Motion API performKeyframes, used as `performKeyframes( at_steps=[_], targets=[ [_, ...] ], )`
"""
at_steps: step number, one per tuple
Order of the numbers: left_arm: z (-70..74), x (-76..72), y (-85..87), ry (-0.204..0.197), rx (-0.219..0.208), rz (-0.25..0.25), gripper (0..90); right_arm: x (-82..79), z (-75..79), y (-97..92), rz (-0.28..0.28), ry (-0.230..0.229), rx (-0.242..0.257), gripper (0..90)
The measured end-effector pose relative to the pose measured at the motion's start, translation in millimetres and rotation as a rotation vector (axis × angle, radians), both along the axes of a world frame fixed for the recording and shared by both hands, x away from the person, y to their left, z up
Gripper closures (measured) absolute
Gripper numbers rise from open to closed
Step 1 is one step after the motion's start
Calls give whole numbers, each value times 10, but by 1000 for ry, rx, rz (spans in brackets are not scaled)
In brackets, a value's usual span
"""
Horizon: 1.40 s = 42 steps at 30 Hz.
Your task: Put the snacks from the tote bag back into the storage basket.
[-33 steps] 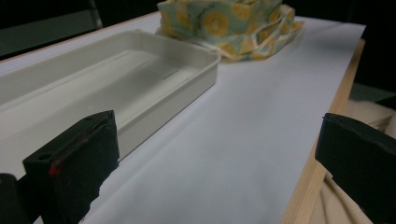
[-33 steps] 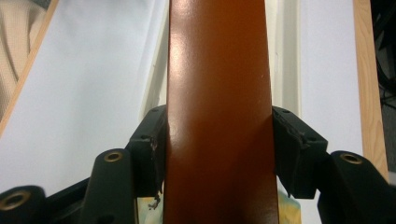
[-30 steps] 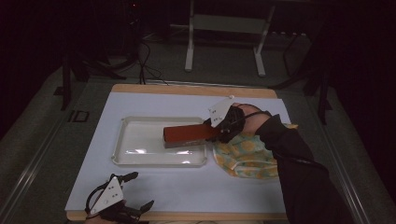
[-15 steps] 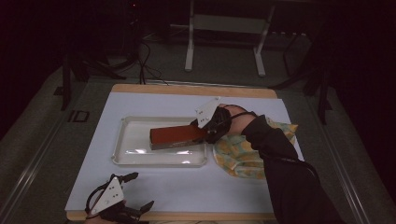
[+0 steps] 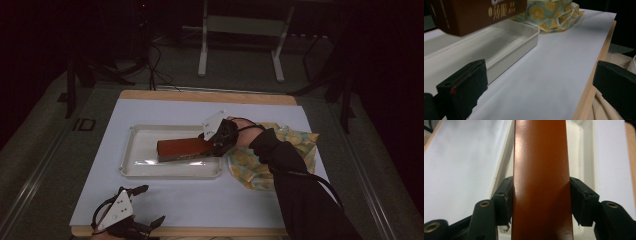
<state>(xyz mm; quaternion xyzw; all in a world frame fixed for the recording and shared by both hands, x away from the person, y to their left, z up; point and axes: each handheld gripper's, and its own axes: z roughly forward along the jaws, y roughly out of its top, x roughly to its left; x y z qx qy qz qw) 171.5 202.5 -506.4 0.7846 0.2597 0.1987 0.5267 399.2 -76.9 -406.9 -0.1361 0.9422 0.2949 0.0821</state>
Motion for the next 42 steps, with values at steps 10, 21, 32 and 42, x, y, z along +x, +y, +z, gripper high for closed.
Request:
performKeyframes(
  at_steps=[10,21,32,42],
  targets=[
    [-2,2,0,2,1,-4,0,70,-282,98,-13,11,-52,428],
    [0,-1,0,0,-1,-5,0,137,-510,158,-45,14,-99,427],
    [8,-5,5,-1,-14,-4,0,168,-629,186,-67,27,-116,426],
    [6,-9,-2,-1,-10,-7,0,185,-684,199,-78,56,-131,420]
  ],
)
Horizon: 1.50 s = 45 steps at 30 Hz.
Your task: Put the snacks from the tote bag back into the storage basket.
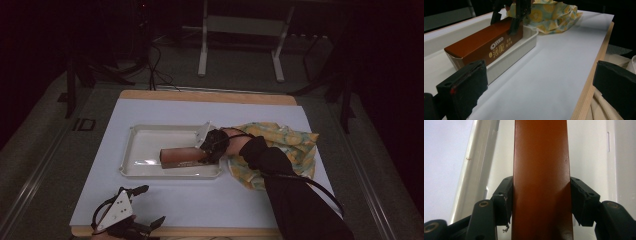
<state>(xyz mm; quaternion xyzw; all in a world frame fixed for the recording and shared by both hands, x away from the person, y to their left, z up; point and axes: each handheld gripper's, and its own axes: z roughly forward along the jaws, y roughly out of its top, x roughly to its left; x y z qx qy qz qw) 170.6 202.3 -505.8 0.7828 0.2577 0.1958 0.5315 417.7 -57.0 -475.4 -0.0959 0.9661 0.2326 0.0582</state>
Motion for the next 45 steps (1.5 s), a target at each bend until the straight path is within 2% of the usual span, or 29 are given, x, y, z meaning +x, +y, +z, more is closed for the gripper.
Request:
performKeyframes(
  at_steps=[11,17,18,28,41,45],
  targets=[
    [0,4,-1,0,0,-3,0,3,4,13,-12,9,-15,406],
    [1,3,-1,1,-1,-5,0,23,17,27,-40,37,-23,337],
    [1,3,-1,0,0,-5,0,29,35,30,-60,29,-24,324],
    [2,4,-5,0,0,-7,0,-8,231,-3,-62,35,16,320],
    [1,8,-11,1,3,-7,0,-62,447,-172,-70,16,29,338],
    [1,9,-10,0,3,-6,0,-89,543,-264,-87,9,39,316]
  ],
)
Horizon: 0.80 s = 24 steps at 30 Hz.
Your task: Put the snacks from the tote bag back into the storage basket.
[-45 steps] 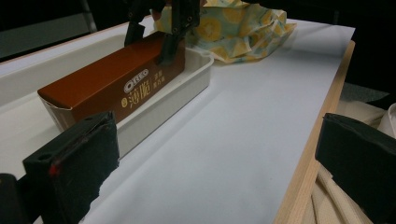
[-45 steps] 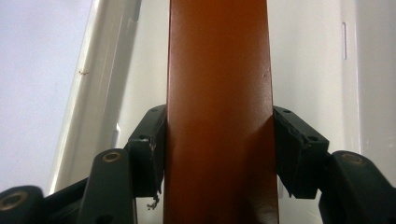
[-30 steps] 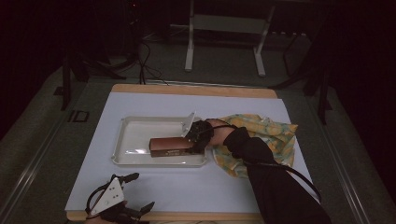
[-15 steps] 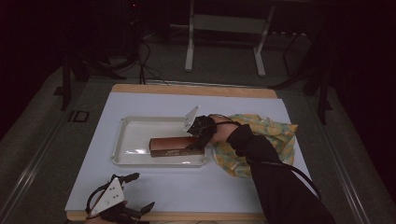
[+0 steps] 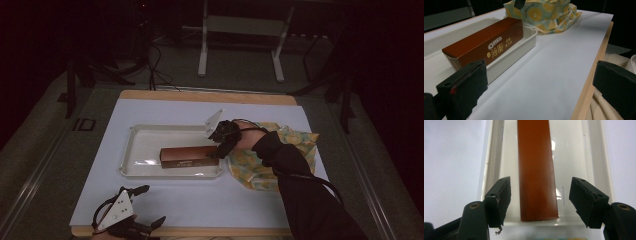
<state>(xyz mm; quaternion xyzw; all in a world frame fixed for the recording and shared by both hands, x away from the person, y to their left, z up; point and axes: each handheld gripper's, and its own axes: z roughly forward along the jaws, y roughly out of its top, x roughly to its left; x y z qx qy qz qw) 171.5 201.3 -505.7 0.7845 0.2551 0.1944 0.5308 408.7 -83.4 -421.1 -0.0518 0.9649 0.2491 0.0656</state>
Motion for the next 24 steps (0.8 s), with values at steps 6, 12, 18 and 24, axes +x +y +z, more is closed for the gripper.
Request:
performKeyframes(
  at_steps=[6,12,18,24],
  targets=[
    [0,-1,-3,1,-2,1,0,-13,101,-109,-37,11,1,250],
    [0,0,-2,2,-2,3,0,31,176,-271,-104,17,35,185],
    [-2,3,-4,4,-1,3,0,55,264,-472,-164,28,83,109],
    [-4,7,-8,6,0,2,0,77,303,-659,-205,48,123,109]
  ],
)
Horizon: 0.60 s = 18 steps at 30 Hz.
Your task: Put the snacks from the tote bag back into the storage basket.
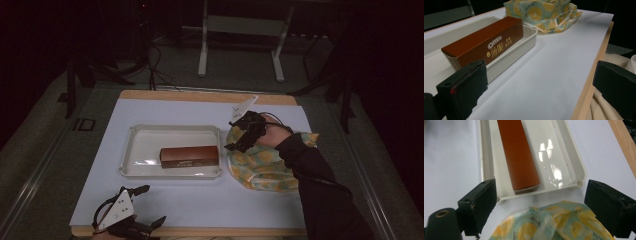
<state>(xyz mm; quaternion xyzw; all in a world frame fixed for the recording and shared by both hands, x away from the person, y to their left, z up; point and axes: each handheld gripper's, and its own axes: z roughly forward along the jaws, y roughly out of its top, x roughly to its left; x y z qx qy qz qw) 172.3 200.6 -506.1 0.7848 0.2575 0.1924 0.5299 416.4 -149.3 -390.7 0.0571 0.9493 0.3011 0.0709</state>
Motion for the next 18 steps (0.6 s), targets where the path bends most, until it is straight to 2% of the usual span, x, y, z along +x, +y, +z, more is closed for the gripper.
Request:
performKeyframes(
  at_steps=[4,7,9,11,12,18],
  targets=[
    [-1,3,2,1,4,-3,0,-16,-5,-87,-15,0,-4,108],
    [-4,9,-1,3,3,-6,0,-14,-4,-185,-48,-7,9,109],
    [-5,13,-4,3,4,-8,0,-4,14,-269,-81,3,43,109],
    [-5,15,-7,4,3,-9,0,-8,34,-393,-134,-8,67,119],
    [-5,15,-7,4,3,-9,0,-8,34,-393,-134,-8,67,119],
    [-6,22,-7,7,2,-8,0,-41,34,-641,-224,-23,89,120]
  ],
)
